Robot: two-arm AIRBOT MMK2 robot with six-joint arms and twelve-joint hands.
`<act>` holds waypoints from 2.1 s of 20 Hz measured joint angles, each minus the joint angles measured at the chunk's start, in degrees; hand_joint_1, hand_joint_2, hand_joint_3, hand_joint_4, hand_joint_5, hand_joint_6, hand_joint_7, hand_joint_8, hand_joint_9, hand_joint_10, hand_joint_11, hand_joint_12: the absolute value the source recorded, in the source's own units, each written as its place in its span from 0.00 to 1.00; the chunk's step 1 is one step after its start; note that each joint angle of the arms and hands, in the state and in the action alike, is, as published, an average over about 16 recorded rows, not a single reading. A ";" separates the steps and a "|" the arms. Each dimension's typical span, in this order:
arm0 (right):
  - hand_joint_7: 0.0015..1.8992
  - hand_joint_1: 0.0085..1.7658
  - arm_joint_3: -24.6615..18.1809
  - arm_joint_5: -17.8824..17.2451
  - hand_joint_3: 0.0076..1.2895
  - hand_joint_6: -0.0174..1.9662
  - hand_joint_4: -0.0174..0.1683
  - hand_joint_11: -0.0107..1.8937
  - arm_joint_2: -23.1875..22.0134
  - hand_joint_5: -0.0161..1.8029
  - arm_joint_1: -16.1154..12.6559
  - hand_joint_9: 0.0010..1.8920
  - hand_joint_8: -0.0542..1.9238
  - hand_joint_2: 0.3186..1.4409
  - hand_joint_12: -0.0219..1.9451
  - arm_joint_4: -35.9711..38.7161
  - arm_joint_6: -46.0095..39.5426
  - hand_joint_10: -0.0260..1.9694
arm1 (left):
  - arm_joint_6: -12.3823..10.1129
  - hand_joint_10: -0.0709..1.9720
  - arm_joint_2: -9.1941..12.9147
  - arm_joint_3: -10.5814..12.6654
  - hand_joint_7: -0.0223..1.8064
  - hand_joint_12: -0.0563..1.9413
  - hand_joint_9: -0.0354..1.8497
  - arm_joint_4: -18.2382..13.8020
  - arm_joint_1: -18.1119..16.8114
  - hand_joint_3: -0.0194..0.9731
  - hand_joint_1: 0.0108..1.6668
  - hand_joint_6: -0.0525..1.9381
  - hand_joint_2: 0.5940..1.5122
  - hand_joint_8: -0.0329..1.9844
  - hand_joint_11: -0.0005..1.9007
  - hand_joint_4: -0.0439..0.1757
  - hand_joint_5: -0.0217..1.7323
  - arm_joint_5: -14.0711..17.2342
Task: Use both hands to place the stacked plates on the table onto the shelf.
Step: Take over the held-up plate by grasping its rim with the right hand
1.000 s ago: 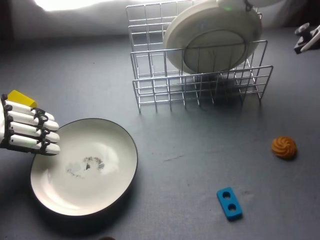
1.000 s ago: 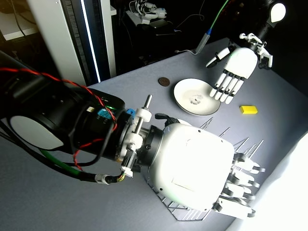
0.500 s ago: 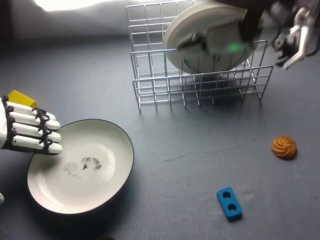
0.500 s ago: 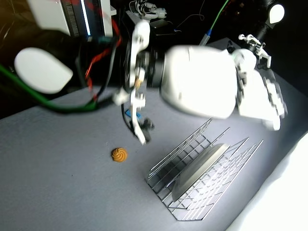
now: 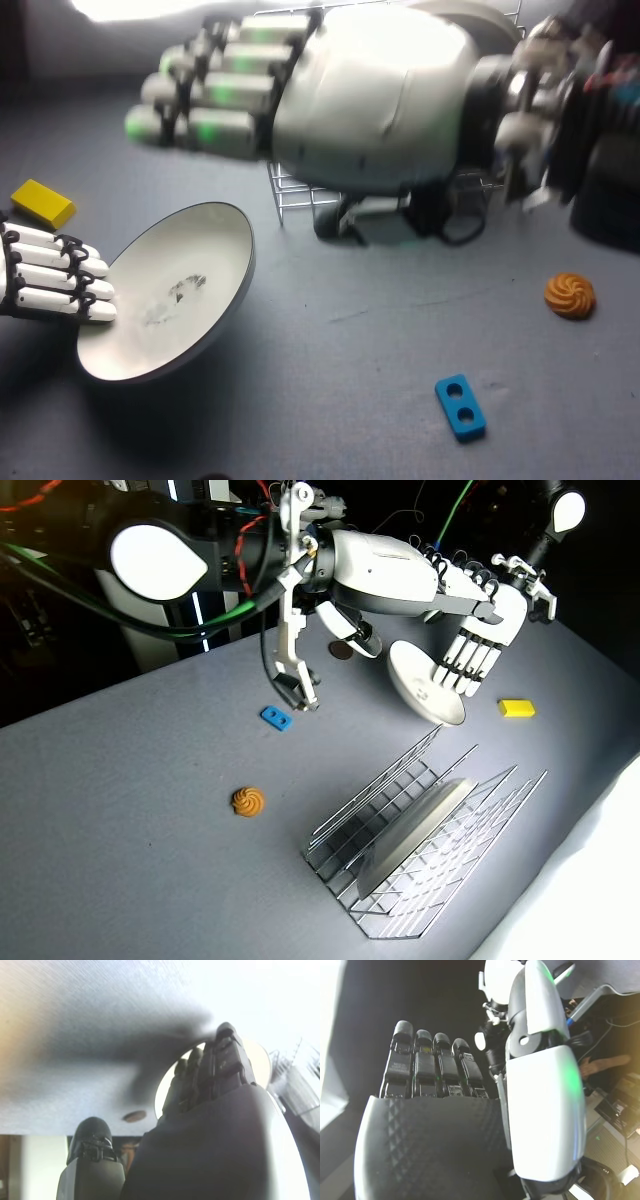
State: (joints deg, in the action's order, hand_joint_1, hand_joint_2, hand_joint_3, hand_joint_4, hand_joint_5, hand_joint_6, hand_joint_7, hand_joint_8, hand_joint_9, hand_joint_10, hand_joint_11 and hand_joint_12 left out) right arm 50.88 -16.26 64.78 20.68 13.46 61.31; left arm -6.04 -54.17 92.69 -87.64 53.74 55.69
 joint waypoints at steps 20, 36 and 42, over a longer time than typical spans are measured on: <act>0.01 0.65 15.73 -1.31 0.00 0.02 0.11 0.02 21.67 0.05 9.72 0.03 0.03 0.64 0.25 -8.77 12.92 0.03 | -0.46 0.02 -0.23 0.01 0.01 0.03 0.01 0.01 0.47 0.04 0.01 0.02 0.57 0.01 0.01 0.18 0.03 -0.19; 0.38 0.65 23.54 -5.37 0.00 0.18 0.07 0.27 29.48 0.35 11.15 0.39 0.15 0.65 0.66 -8.64 13.57 0.25 | -0.61 0.02 -0.49 0.04 0.02 0.03 0.01 -0.44 -0.18 0.04 0.01 0.02 0.57 0.01 0.01 0.18 0.03 -0.25; 0.50 0.68 23.67 -7.07 0.00 0.30 0.03 0.43 29.78 0.46 11.21 0.51 0.23 0.61 0.70 -8.52 13.90 0.45 | -1.17 0.03 -0.38 0.08 0.02 0.03 0.02 -1.66 -3.51 0.04 0.01 0.02 0.56 0.01 0.01 0.19 0.03 0.06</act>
State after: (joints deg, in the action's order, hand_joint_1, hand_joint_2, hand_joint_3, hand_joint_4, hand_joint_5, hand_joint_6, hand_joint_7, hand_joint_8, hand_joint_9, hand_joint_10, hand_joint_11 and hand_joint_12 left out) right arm 74.54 -23.32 94.56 31.89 4.94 75.21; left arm -7.22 -54.55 92.77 -89.30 50.23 55.75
